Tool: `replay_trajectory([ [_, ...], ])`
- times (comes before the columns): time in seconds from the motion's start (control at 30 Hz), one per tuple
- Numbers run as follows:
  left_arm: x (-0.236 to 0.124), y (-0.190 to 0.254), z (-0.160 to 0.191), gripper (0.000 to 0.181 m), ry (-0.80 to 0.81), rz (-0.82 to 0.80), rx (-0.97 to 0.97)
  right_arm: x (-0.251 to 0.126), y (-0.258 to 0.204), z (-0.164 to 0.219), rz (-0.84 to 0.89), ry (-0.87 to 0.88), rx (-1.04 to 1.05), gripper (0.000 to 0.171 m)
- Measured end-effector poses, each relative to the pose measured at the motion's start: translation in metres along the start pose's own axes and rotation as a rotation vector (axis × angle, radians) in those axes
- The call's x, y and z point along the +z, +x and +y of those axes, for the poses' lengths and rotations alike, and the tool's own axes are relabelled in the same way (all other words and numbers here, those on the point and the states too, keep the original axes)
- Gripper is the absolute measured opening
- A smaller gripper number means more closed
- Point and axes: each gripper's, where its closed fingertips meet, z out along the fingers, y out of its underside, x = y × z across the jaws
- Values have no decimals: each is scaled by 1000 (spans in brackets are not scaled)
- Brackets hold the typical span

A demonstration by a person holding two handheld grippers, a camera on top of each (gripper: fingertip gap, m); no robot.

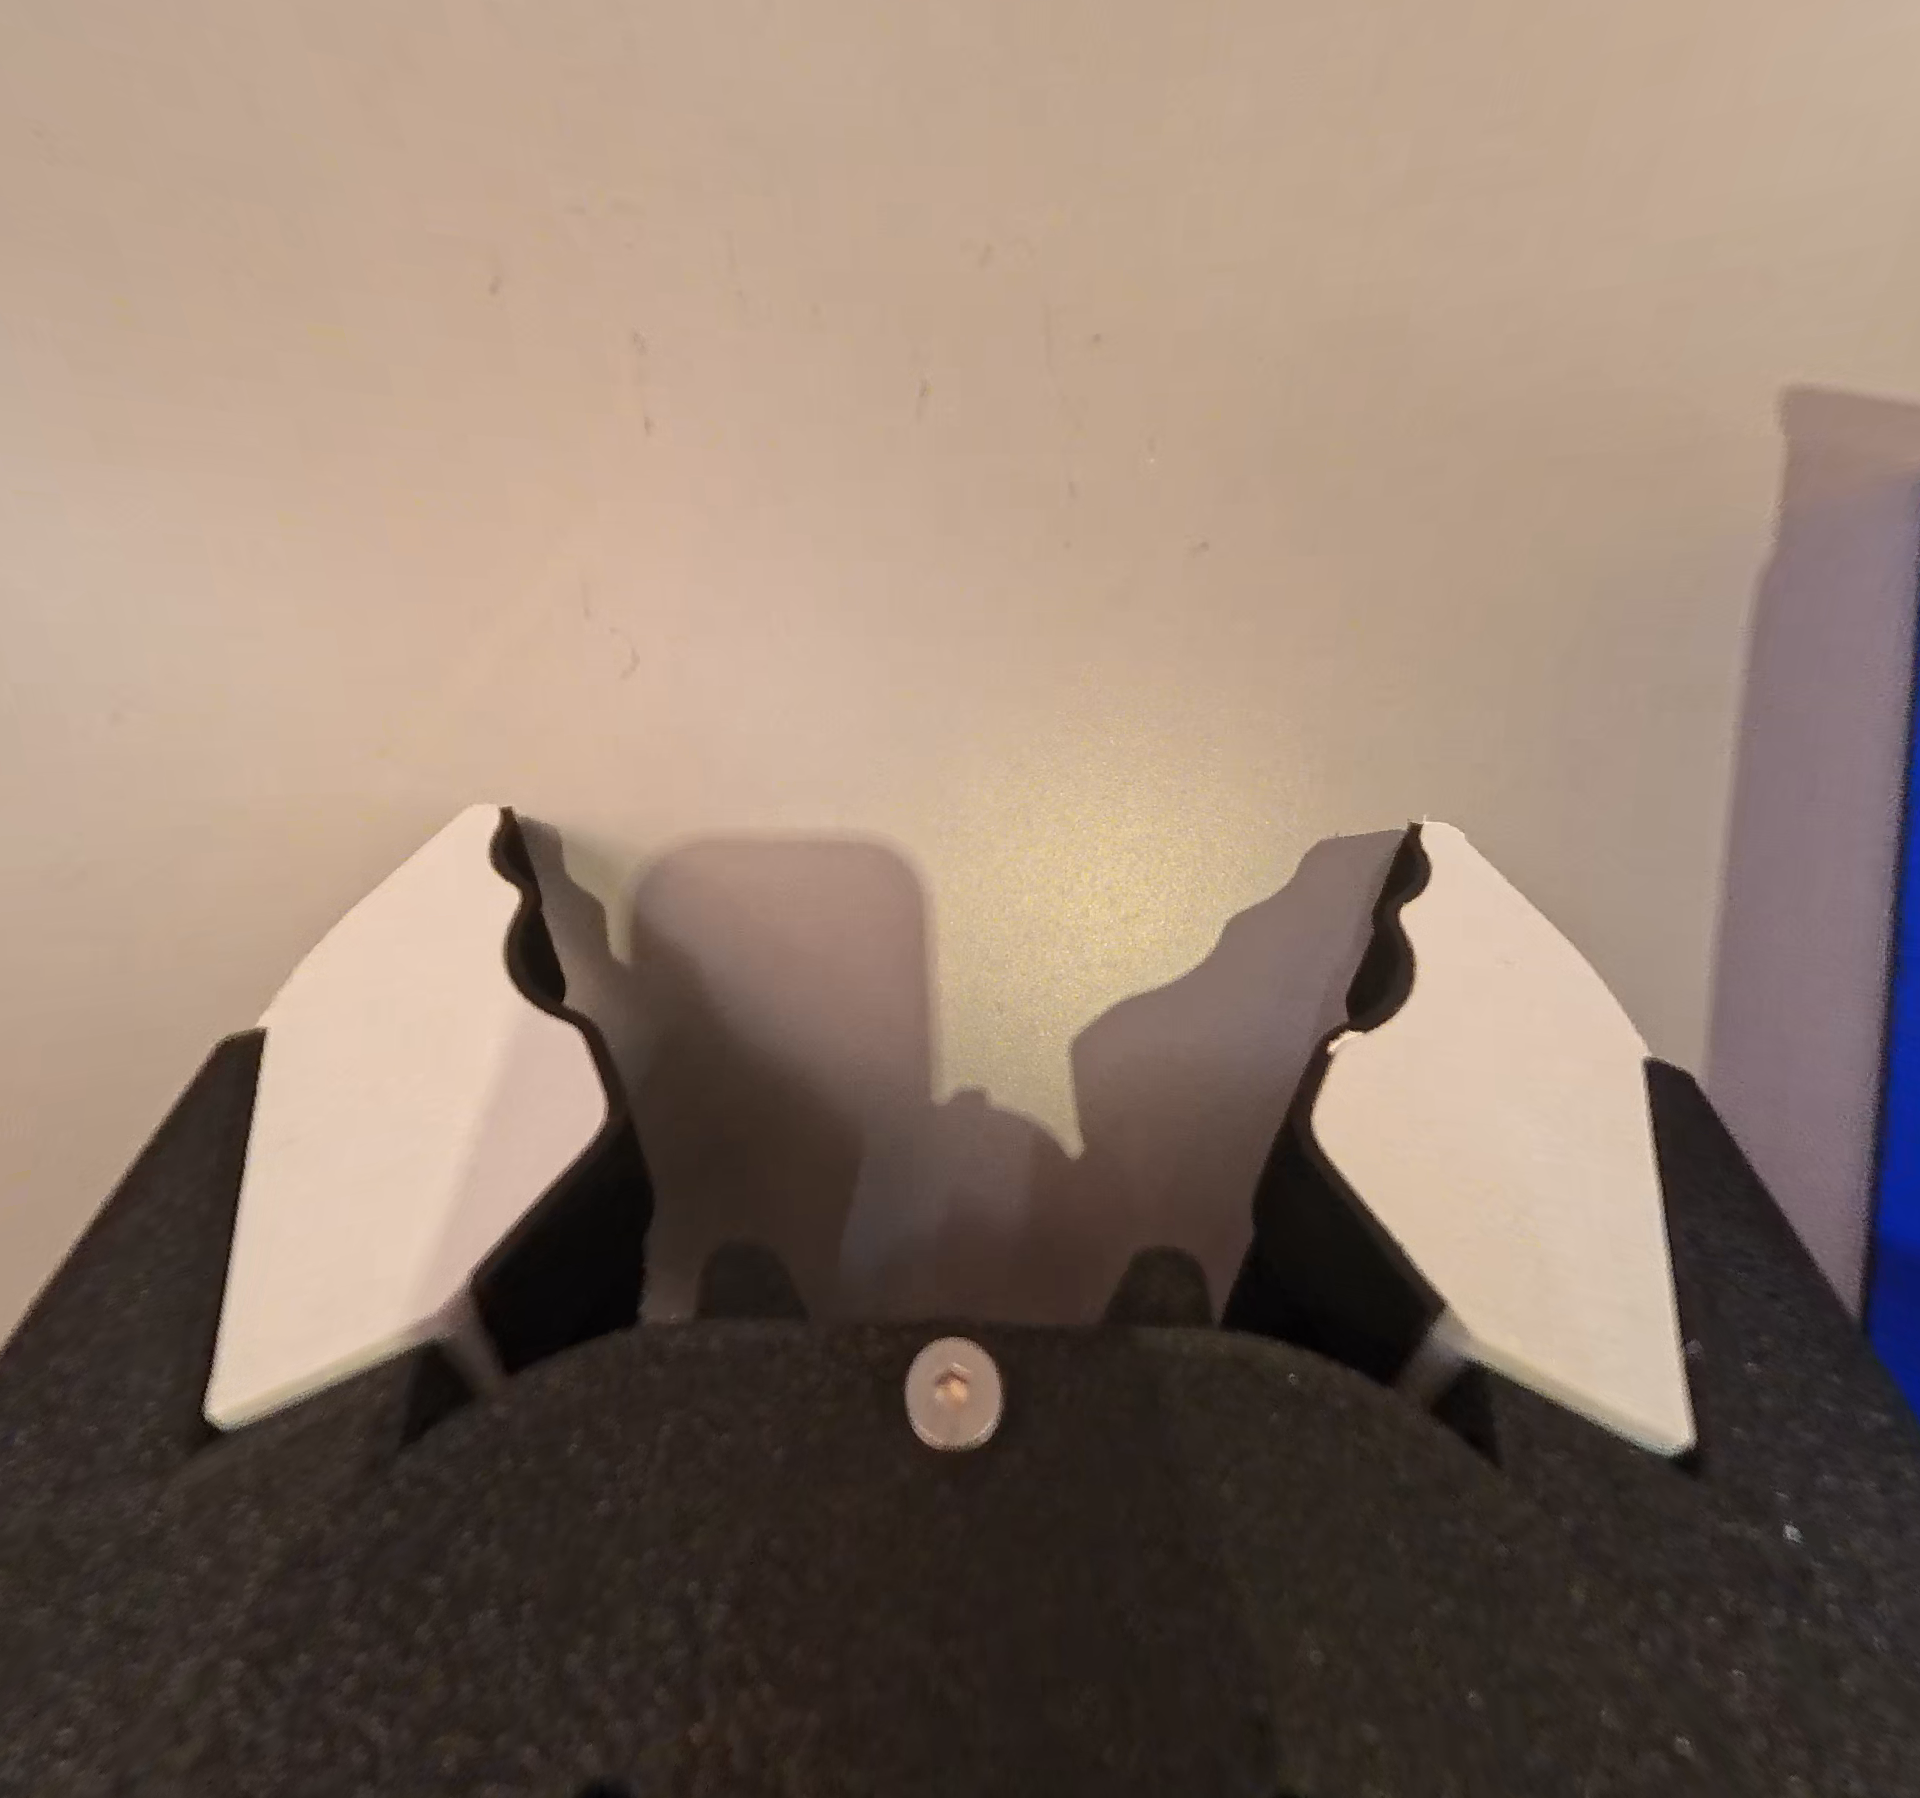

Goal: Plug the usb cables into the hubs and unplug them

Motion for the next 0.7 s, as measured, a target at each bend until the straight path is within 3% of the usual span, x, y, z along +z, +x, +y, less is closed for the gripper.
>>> replay_trajectory([
  [0.7,-1,3,-4,142,10,49,15,-2,5,-1,6,9,19,146],
])
